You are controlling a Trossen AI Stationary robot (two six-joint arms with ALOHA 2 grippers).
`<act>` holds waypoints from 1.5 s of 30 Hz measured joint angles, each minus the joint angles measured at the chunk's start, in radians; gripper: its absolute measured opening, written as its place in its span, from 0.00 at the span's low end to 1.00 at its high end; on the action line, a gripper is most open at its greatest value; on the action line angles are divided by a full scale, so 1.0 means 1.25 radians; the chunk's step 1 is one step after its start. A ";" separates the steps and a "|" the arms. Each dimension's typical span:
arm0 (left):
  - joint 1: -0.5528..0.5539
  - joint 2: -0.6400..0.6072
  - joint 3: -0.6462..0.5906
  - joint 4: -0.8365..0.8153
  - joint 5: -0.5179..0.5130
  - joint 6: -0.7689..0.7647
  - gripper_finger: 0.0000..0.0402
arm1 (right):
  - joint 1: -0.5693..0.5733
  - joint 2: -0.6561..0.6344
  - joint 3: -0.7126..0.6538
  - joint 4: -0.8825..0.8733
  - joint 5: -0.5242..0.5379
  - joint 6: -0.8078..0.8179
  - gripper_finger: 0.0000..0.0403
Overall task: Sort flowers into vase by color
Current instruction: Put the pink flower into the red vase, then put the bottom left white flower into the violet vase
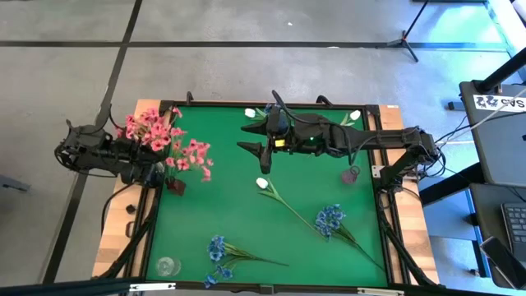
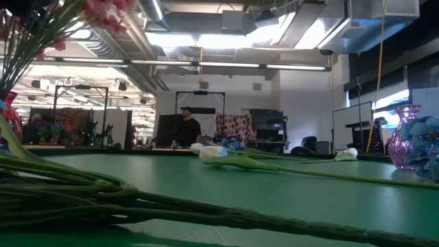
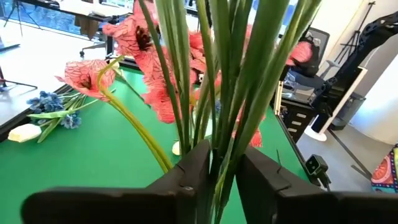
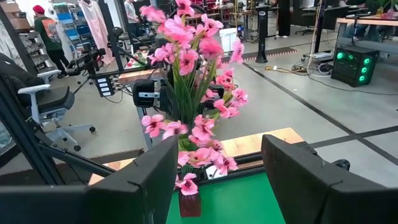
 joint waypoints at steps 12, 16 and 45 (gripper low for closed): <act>0.000 0.000 0.000 0.000 0.038 0.009 0.31 | 0.000 0.000 0.000 -0.017 -0.021 -0.001 0.57; 0.000 0.001 0.010 -0.013 0.057 0.013 0.36 | 0.000 0.000 0.000 -0.018 -0.021 -0.001 0.57; 0.000 0.007 0.246 0.215 0.284 -0.183 0.44 | 0.017 0.015 0.000 -0.225 -0.012 -0.026 0.57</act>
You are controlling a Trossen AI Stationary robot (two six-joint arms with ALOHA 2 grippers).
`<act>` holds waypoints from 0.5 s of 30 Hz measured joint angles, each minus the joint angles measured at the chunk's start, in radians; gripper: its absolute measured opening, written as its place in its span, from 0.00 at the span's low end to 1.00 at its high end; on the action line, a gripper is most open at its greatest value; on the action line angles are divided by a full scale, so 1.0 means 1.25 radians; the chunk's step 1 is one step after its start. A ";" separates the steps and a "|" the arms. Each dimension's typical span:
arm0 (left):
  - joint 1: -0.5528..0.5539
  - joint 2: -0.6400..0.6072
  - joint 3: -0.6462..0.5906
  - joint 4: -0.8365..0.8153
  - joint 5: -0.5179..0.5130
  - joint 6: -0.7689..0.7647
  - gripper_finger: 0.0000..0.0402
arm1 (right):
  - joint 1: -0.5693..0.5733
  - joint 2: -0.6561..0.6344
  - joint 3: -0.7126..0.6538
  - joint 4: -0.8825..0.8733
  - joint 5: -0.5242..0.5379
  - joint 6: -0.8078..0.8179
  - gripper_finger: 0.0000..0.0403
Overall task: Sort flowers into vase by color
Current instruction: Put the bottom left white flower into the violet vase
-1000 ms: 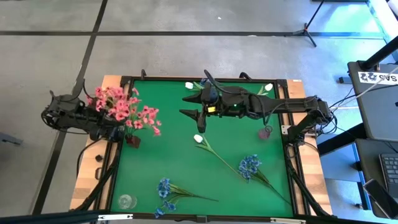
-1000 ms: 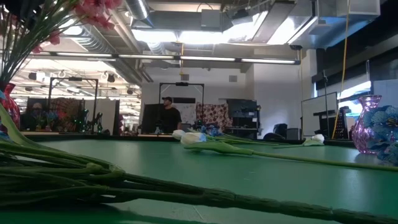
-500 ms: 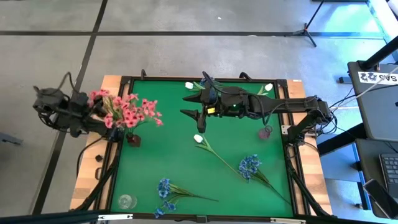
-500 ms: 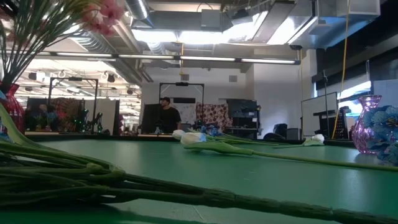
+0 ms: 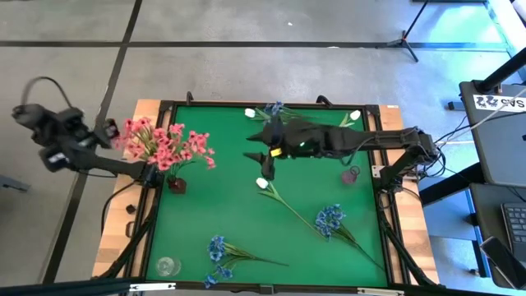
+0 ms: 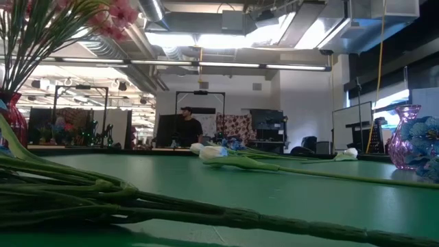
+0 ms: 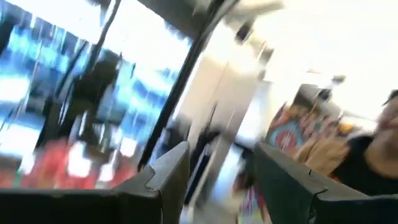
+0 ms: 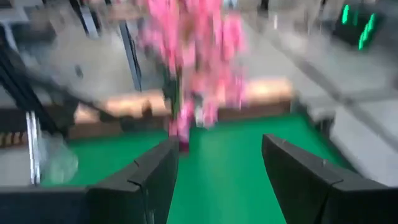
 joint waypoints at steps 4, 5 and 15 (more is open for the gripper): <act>0.000 0.000 -0.001 0.103 -0.102 0.052 0.43 | 0.035 0.045 0.000 -0.191 0.013 0.088 0.57; 0.000 0.000 -0.002 0.121 -0.127 0.061 0.43 | 0.045 0.058 0.000 -0.240 0.014 0.123 0.57; 0.016 0.008 -0.019 0.249 -0.263 0.094 0.43 | 0.099 0.254 -0.001 -0.463 -0.030 0.438 0.57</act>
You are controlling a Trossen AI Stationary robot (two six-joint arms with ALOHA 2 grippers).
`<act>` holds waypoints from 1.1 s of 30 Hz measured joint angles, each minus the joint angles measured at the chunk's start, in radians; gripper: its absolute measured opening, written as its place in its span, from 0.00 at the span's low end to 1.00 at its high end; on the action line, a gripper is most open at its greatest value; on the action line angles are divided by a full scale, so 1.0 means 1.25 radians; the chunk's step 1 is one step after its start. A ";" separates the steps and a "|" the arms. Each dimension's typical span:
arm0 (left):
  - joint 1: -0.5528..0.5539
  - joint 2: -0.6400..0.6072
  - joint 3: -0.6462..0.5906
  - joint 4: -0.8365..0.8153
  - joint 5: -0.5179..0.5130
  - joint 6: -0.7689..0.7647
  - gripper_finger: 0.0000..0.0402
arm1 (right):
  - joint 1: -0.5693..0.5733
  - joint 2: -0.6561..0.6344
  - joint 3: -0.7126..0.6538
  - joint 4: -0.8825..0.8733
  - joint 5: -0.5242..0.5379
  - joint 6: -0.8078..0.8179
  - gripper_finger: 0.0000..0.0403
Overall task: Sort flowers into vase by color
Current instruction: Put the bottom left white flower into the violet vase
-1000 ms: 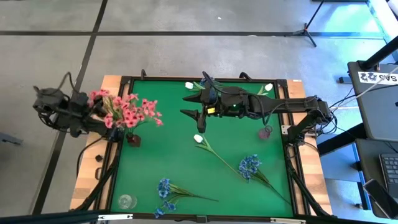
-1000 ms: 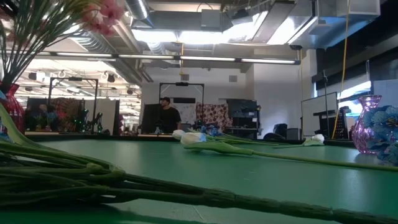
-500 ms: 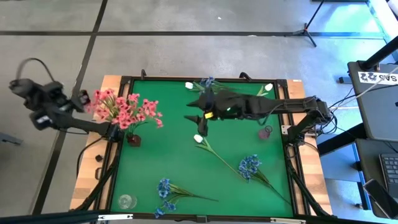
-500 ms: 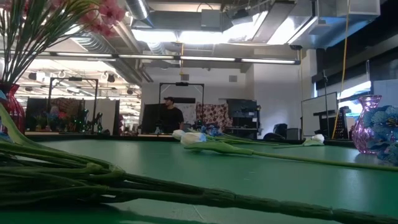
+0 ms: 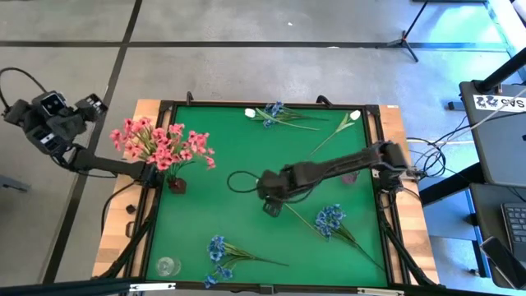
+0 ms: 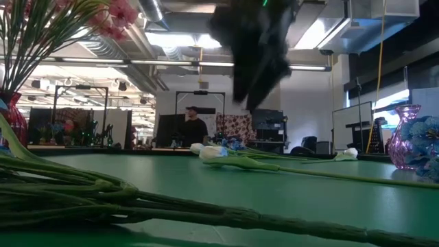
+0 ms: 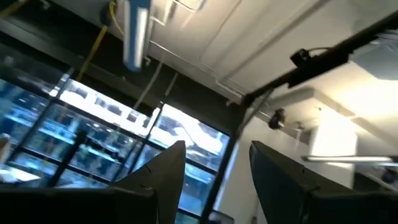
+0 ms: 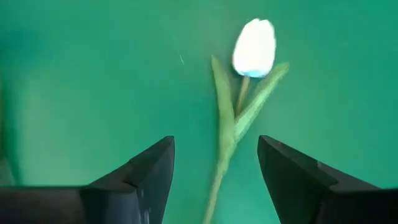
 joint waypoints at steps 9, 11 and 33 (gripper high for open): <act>0.020 0.005 -0.001 0.048 -0.062 0.022 0.43 | -0.044 0.152 0.000 0.054 0.008 0.073 0.52; 0.023 0.005 -0.001 0.046 -0.062 0.019 0.43 | -0.065 0.158 0.003 0.065 0.005 0.077 0.48; 0.024 0.005 -0.001 0.045 -0.075 0.022 0.43 | -0.135 -0.109 0.001 0.081 0.232 -0.013 0.03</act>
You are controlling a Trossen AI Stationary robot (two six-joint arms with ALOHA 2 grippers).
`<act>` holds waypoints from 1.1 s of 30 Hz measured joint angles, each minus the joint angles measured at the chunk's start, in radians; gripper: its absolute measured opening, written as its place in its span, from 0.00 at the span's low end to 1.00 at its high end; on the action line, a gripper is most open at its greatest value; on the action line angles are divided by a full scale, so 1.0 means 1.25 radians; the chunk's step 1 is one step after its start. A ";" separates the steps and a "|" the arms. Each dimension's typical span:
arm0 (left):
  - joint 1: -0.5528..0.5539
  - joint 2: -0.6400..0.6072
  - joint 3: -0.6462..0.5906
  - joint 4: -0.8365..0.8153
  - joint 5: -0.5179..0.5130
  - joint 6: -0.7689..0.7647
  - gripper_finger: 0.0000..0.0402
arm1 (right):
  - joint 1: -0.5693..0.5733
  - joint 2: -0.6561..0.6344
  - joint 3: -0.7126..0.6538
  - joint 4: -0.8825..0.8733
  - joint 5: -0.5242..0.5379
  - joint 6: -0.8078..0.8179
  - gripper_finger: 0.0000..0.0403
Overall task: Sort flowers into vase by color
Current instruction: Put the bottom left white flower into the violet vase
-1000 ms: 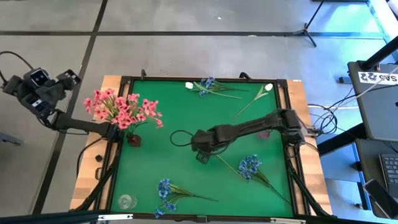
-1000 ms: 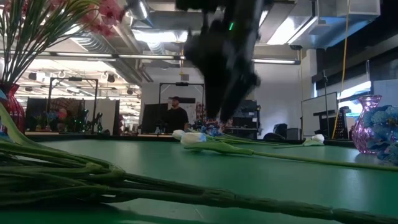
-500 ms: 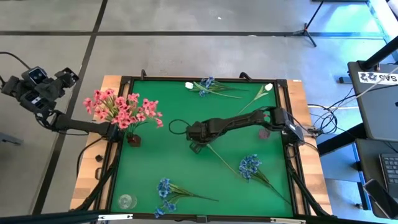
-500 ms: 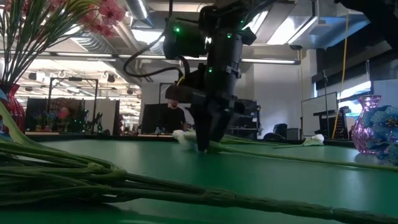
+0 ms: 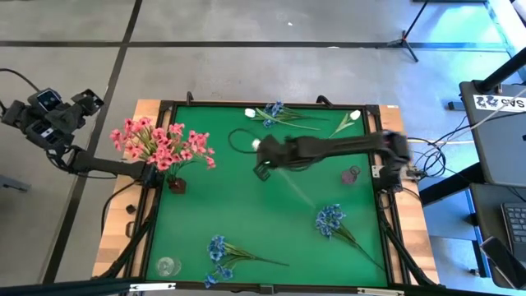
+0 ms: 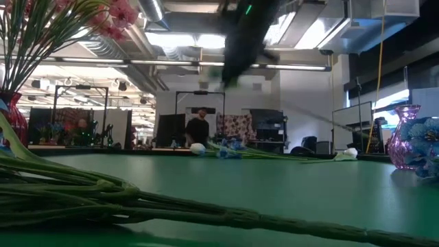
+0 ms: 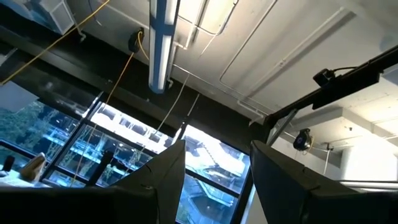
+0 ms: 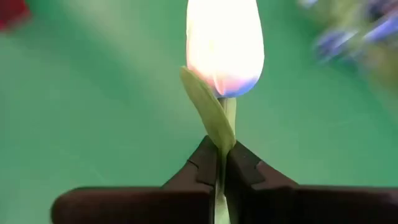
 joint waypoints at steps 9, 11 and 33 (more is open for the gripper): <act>0.000 0.000 0.005 -0.011 0.009 0.044 0.43 | -0.002 -0.325 -0.001 -0.039 0.262 -0.210 0.02; 0.000 0.000 -0.014 -0.019 0.038 0.100 0.43 | -0.001 -0.392 -0.015 -0.035 0.277 -0.264 0.03; 0.000 0.000 -0.209 0.083 0.088 0.252 0.43 | -0.002 -1.104 -0.627 0.291 0.046 -0.455 0.02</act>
